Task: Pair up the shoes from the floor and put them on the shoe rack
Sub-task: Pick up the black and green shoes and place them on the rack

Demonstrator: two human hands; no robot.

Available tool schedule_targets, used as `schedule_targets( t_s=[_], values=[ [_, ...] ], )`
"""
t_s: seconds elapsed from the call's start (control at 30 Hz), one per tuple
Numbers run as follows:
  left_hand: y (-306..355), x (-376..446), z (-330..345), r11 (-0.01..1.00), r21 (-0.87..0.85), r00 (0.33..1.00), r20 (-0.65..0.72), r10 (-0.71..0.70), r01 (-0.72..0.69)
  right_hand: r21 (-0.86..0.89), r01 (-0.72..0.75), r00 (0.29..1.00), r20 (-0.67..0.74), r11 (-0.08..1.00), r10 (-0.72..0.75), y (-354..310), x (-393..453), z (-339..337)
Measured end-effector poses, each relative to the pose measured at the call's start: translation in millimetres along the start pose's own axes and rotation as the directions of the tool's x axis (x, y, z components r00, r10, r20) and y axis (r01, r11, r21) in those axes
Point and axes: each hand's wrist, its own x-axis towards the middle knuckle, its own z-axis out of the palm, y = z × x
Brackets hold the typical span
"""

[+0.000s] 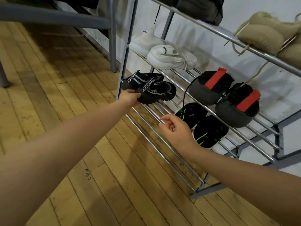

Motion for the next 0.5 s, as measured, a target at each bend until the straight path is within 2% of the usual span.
schedule_targets(
  t_s=[0.17, 0.33, 0.5],
  values=[
    [-11, 7, -6, 0.996, 0.081, 0.998, 0.049, -0.038, 0.034, -0.025, -0.032, 0.999, 0.022, 0.999, 0.032, 9, 2, 1],
    [-13, 10, -30, 0.988, 0.147, 0.997, -0.061, -0.044, 0.053, -0.013, -0.07, 0.992, 0.106, 0.997, 0.071, 14, 14, 22],
    [-6, -6, -85, 0.943, 0.329, 0.994, -0.107, -0.007, 0.043, 0.016, -0.079, 0.963, 0.258, 0.997, 0.072, -1, 34, 77]
  ],
)
